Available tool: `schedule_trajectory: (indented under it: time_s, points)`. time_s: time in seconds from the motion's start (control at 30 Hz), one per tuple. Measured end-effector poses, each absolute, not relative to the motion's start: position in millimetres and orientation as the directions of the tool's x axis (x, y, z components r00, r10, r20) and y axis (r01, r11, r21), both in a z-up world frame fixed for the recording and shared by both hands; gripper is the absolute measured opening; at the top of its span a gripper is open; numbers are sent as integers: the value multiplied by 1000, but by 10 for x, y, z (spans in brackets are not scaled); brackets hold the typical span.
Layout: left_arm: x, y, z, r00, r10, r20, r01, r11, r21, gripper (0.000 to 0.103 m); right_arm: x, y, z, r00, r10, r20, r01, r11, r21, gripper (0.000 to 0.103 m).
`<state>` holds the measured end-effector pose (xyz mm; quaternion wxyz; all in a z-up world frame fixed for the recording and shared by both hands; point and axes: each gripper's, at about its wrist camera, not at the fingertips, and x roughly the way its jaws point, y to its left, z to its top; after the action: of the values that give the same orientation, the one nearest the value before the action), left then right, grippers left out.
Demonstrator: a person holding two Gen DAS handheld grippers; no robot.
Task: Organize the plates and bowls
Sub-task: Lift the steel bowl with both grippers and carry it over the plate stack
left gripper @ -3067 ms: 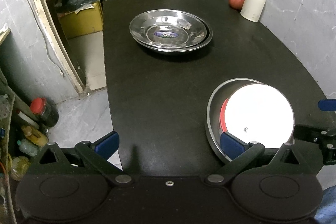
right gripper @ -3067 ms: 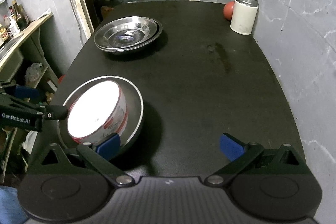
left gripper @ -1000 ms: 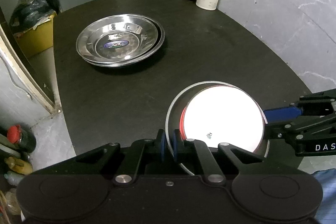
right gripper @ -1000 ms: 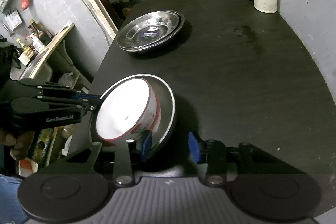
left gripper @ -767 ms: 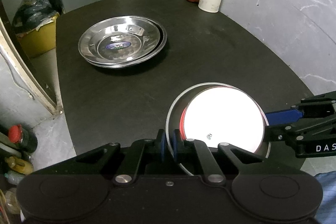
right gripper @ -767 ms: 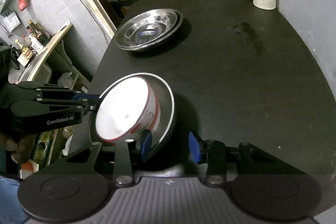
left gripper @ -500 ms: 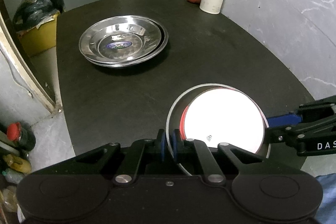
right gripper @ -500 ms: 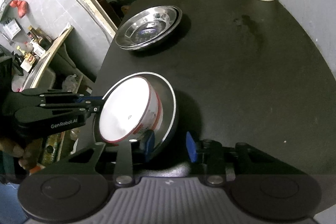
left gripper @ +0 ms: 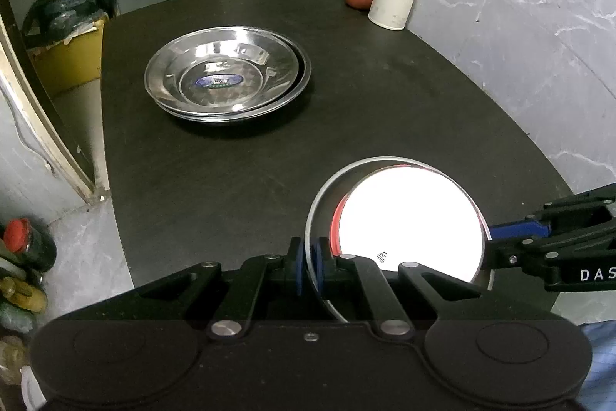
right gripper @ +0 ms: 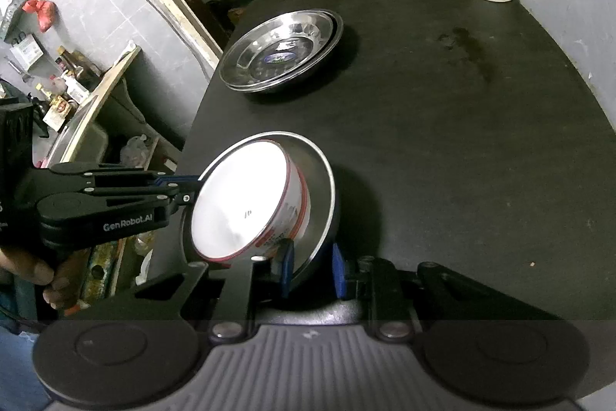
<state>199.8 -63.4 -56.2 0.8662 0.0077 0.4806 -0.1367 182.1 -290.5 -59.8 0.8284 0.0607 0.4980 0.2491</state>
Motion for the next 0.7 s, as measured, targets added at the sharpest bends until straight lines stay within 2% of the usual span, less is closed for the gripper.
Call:
schedule_trajectory:
  time_s: [0.3,0.7]
  points:
    - [2039,-683,-556,505,-208,-838,277,958,-71,6,1750,-2861,-595,436,446,-782,-325,888,325,22]
    - [2262,-624,-541,479,-245,-843,331,940,-85,6,1772,-2850,-625,478,430,-766,-226,903,365,22]
